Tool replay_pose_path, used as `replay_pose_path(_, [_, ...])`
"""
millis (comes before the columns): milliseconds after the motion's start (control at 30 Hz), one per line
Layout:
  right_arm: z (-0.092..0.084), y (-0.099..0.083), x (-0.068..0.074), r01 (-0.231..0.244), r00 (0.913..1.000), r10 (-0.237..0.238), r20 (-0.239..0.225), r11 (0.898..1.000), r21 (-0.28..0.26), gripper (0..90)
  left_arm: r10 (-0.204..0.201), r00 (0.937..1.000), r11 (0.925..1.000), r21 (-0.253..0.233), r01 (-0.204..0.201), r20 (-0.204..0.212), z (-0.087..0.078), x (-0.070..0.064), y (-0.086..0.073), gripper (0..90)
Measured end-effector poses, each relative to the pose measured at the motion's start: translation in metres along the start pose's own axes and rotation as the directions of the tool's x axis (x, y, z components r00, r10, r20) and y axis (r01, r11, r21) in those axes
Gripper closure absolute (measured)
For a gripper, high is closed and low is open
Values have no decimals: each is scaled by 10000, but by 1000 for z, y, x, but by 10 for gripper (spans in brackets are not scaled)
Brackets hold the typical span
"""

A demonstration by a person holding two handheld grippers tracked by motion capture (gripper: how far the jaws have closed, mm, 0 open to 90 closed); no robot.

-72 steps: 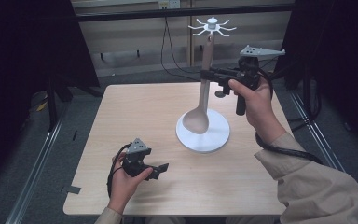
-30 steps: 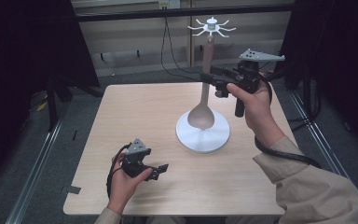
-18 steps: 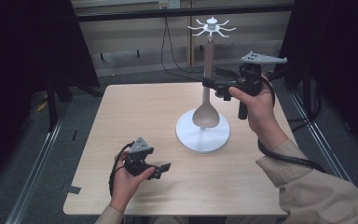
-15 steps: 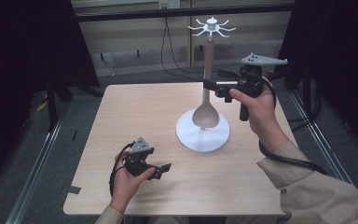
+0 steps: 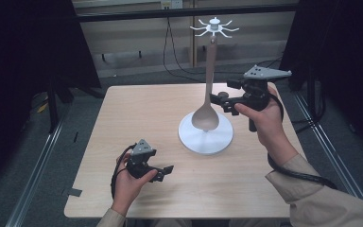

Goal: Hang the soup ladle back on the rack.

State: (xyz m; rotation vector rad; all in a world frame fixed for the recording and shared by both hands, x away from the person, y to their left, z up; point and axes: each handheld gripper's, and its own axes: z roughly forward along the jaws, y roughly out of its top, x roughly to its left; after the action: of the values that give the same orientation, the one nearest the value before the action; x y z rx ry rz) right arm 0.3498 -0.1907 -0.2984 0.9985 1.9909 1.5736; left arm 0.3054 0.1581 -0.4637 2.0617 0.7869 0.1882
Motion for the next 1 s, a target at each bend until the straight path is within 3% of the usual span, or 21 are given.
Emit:
replay_pose_path(267, [-6, -16, 1, 183, 9991, -196, 385, 9992, 344, 95, 1, 9999, 10000, 52, -2, 112, 1, 1, 0, 51])
replay_pose_path(1000, [-15, -59, 8, 505, 9980, -538, 325, 9943, 943, 87, -14, 10000, 10000, 27, 14, 58, 1, 0, -1, 51])
